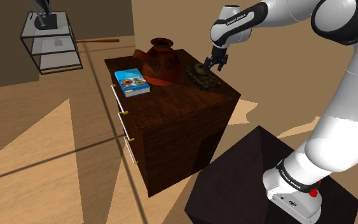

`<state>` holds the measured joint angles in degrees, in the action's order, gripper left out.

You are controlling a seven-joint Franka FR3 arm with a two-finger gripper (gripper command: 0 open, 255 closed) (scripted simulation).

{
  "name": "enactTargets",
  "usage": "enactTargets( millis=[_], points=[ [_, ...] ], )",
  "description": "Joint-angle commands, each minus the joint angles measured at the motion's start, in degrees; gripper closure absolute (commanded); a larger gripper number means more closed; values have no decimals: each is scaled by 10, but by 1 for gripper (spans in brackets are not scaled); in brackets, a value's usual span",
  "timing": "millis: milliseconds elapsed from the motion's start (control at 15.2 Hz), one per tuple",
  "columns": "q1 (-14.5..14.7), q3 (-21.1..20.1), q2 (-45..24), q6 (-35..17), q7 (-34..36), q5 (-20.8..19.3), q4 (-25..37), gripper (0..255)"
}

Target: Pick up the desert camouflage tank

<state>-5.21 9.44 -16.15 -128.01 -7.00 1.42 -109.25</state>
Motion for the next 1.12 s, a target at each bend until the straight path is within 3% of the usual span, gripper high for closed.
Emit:
enactTargets(
  millis=[0,330,396,1056],
  points=[
    [-1,-1,-10,-13,-1,2,-2,0],
    [-2,-2,-25,-37,-3,5,-12,0],
    [-1,-2,-24,-38,-2,5,-14,255],
    [-2,-1,-20,-30,-2,4,-9,255]
  ],
)
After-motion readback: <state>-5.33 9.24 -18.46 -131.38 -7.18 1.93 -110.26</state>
